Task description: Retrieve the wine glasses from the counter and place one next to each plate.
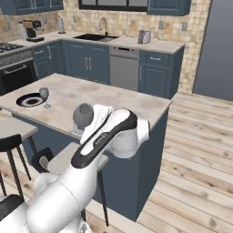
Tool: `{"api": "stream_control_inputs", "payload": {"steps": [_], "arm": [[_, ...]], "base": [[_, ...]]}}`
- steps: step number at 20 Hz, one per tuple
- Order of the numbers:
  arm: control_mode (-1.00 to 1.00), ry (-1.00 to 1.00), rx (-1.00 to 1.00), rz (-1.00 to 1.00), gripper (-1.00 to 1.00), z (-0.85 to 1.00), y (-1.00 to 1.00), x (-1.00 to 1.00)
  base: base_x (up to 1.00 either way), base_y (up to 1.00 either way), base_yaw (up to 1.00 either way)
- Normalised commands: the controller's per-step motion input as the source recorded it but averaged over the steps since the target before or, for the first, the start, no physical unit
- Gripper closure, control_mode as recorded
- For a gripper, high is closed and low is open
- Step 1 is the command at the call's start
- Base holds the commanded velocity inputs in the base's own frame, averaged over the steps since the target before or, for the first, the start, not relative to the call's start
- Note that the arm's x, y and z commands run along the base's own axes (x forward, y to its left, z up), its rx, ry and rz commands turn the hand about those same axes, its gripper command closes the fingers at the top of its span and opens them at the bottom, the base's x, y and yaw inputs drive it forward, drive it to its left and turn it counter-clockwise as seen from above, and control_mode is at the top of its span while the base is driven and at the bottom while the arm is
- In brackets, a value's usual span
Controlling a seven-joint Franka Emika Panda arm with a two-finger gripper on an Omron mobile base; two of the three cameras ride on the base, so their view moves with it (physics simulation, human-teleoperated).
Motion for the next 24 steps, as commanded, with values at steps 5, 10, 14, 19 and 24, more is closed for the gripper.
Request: {"api": "stream_control_inputs", "payload": {"steps": [5, 10, 14, 19, 24], "arm": [[-1.00, 0.01, -0.18, 0.00, 1.00, -0.35, -0.01, 0.64], [-1.00, 0.01, -0.08, 0.00, 1.00, -0.32, -0.13, 0.60], [-1.00, 0.16, -0.05, 0.00, 1.00, -0.25, -0.05, 0.62], [-1.00, 0.18, -0.02, 0.00, 1.00, -0.17, -0.01, 0.46], [-1.00, 0.10, -0.01, 0.00, 1.00, -0.22, -0.17, 0.27]], "base": [[0.00, 0.00, 0.00], [0.00, 0.00, 0.00], [0.00, 0.00, 0.00], [0.00, 0.00, 0.00], [0.00, 0.00, 0.00]]}}
